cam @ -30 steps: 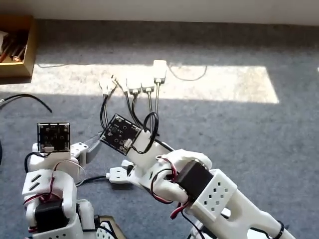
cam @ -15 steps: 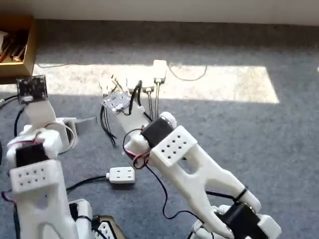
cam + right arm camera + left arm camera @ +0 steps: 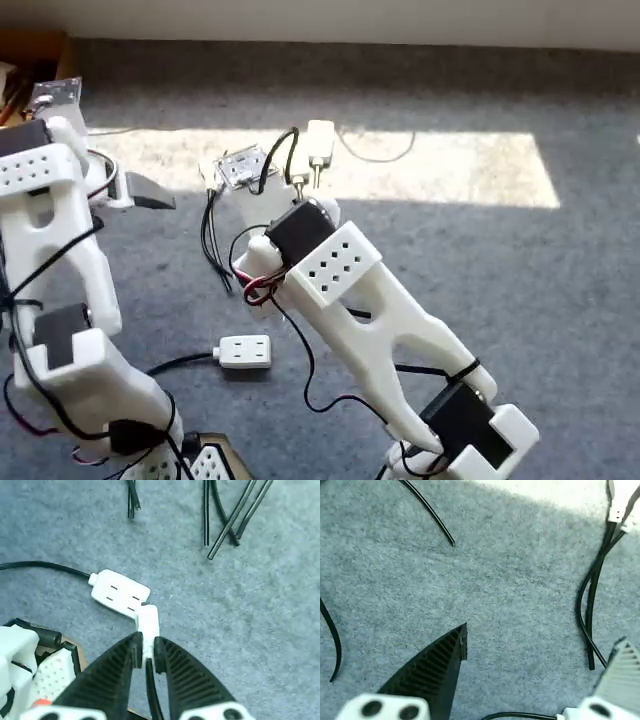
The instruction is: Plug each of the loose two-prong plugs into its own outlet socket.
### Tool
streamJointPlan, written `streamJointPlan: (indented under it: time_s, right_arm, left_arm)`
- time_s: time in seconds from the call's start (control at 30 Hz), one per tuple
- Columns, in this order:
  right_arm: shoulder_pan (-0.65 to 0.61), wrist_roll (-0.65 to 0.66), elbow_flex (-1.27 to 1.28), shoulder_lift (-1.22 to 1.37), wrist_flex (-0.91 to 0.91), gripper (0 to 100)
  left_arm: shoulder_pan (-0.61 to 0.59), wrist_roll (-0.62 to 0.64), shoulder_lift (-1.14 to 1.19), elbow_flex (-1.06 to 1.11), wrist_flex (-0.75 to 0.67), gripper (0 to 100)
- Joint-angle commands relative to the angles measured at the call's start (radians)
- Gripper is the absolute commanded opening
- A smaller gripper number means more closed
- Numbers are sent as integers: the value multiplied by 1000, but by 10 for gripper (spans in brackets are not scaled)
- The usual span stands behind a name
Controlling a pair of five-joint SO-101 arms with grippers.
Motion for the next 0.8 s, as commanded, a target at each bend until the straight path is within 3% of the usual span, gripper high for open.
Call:
streamJointPlan:
  time_s: [0.0,0.33,0.53,0.77]
  right_arm:
    - [-30,-83,-47,-4,-5,6]
    - [-65,-242,-36,148,2,6]
    - [-96,-382,-31,165,15,6]
    - [-74,-451,-44,165,7,5]
  left_arm:
    - [-65,-8,143,-312,69,421]
    - [-189,-12,524,-743,144,421]
    - [-220,-52,549,-791,144,421]
    - [-229,-57,553,-792,137,421]
